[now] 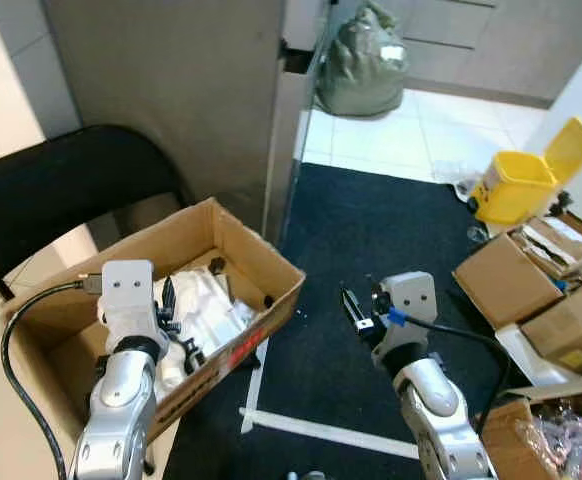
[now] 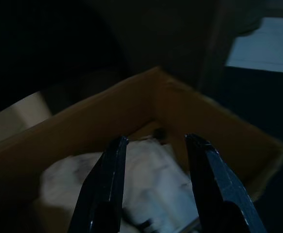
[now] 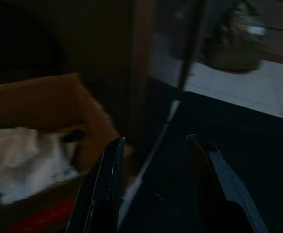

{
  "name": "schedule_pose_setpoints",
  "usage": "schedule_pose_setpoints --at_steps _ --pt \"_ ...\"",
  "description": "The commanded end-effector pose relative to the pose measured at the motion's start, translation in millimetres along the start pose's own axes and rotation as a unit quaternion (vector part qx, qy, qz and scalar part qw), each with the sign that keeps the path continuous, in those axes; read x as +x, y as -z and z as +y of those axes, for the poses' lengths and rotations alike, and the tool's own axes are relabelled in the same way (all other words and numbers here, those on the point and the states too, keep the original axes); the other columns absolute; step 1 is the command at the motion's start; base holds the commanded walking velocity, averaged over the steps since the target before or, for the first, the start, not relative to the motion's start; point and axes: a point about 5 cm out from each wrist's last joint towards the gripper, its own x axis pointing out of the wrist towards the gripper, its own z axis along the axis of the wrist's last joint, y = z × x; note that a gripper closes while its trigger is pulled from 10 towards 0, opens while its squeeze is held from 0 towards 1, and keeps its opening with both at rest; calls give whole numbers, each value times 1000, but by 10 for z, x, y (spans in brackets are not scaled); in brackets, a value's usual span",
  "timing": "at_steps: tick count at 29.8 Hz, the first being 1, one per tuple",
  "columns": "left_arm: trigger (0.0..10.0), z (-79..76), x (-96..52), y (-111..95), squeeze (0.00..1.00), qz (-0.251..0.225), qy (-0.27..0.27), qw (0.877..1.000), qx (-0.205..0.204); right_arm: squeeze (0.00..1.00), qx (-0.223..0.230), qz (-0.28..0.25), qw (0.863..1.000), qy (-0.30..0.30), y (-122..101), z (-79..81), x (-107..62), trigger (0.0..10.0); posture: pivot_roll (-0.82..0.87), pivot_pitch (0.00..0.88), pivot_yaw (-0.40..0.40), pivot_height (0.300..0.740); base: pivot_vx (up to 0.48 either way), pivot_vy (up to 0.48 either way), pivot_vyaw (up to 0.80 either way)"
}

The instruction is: Picking trash to rubbish bin

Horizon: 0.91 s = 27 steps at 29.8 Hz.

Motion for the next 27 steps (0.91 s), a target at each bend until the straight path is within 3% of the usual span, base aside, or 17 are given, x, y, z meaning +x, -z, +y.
schedule_pose_setpoints --at_steps 1,27 --pt "10000 -26 -25 64 0 14 4 1000 -4 0 2 9 1000 4 25 -19 -38 10000 -15 140 -56 740 0 0 -669" --pt "10000 -67 -19 78 0 16 24 1000 -6 0 6 15 1000 17 48 -50 -68 10000 -18 129 -50 740 0 0 -665"
